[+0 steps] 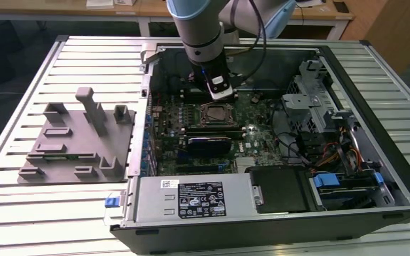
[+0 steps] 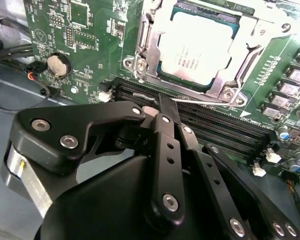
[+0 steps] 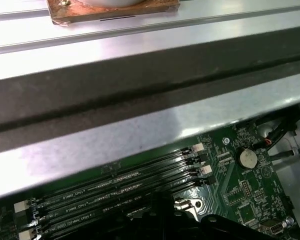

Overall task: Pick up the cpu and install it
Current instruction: 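Install the first cpu locking lever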

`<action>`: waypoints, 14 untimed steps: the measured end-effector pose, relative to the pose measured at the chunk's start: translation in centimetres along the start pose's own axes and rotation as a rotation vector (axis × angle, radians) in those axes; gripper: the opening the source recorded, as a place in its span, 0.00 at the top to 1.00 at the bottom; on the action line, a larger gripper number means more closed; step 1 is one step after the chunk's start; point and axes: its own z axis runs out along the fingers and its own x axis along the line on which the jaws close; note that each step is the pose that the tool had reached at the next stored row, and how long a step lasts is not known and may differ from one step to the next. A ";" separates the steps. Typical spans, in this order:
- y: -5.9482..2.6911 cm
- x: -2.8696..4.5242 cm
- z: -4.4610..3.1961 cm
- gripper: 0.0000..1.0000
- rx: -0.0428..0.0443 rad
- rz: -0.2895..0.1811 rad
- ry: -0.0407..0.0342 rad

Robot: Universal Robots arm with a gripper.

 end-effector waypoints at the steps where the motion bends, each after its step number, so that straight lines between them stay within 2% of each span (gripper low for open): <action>1: -0.01 0.02 0.04 0.89 0.0013 0.006 -0.0017; 4: -0.06 0.07 0.19 0.89 0.0056 0.028 -0.0076; 14: -0.19 0.53 0.59 0.89 0.0108 0.052 -0.0141</action>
